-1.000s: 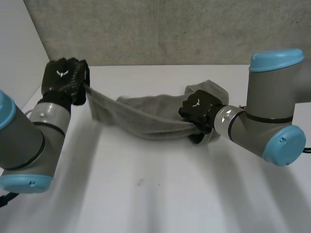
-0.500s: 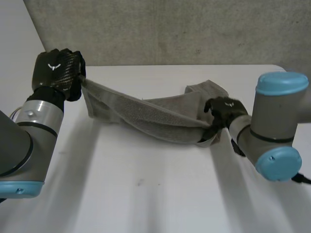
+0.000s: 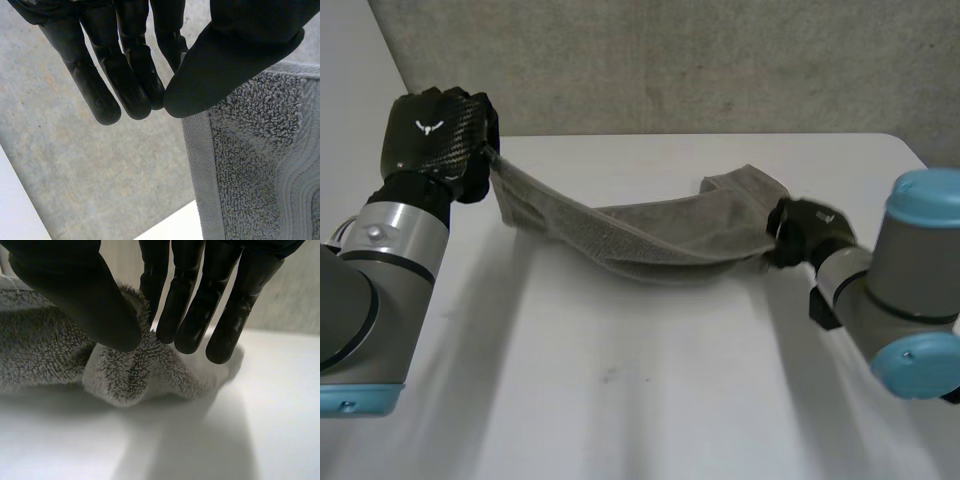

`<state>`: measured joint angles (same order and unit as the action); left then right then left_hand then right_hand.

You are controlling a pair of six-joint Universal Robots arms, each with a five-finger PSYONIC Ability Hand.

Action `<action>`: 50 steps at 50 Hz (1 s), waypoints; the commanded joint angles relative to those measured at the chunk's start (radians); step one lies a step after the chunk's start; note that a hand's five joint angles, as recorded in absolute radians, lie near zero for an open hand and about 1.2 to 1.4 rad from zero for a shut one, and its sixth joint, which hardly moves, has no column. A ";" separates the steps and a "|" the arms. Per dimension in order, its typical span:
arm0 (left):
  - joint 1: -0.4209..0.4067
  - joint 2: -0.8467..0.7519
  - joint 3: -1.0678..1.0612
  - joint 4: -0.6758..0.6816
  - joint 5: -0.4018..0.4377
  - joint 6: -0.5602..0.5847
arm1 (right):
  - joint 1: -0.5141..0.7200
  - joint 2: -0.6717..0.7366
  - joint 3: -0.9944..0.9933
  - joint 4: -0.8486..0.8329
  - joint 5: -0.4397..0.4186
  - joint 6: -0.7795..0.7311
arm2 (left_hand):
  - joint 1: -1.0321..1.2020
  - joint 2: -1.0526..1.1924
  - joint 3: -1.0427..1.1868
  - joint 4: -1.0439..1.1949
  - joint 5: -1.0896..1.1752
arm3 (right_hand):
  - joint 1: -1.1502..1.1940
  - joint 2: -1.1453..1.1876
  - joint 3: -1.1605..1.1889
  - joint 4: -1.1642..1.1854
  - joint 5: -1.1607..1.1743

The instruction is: Fold the laundry

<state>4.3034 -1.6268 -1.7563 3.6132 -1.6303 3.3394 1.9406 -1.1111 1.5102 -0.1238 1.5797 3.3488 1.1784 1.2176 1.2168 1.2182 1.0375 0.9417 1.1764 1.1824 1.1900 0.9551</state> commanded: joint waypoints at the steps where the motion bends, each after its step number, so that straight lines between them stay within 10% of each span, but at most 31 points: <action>1: -0.007 0.059 0.000 -0.010 0.000 0.000 | -0.029 -0.092 -0.001 0.006 -0.024 0.004 | 0.218 0.179 0.180 0.178 0.184 | 0.455 0.220 0.214 0.206 0.267; 18: -0.056 0.179 0.021 -0.065 0.001 0.000 | -0.100 -0.368 -0.147 -0.010 -0.111 -0.141 | 0.218 0.179 0.180 0.178 0.184 | 0.455 0.220 0.214 0.206 0.267; 24: -0.054 0.177 0.023 -0.070 0.000 0.000 | -0.095 -0.216 -0.388 0.307 -0.286 -0.232 | 0.218 0.179 0.180 0.178 0.184 | 0.455 0.220 0.214 0.206 0.267; 36: -0.051 0.104 -0.029 -0.061 0.004 0.008 | -0.043 0.143 -0.458 0.492 -0.185 -0.623 | 0.218 0.179 0.180 0.178 0.184 | 0.455 0.220 0.214 0.206 0.267; 41: -0.038 0.062 -0.017 -0.057 0.004 0.011 | -0.034 0.205 -0.463 0.490 -0.080 -0.632 | 0.218 0.179 0.180 0.178 0.184 | -0.606 -0.841 -0.847 -0.854 -0.794; 50: 0.022 0.001 -0.006 -0.057 0.004 0.012 | -0.052 -0.023 -0.231 0.354 -0.066 -0.460 | 0.218 0.179 0.180 0.178 0.184 | -0.578 -0.813 -0.819 -0.826 -0.766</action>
<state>4.2861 -1.5852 -1.7705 3.5547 -1.6259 3.3509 1.9035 -0.9560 1.0989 0.3405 1.5099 2.7533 1.1784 1.2176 1.2168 1.2182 1.0375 0.3233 0.3702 0.3540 0.3464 0.1667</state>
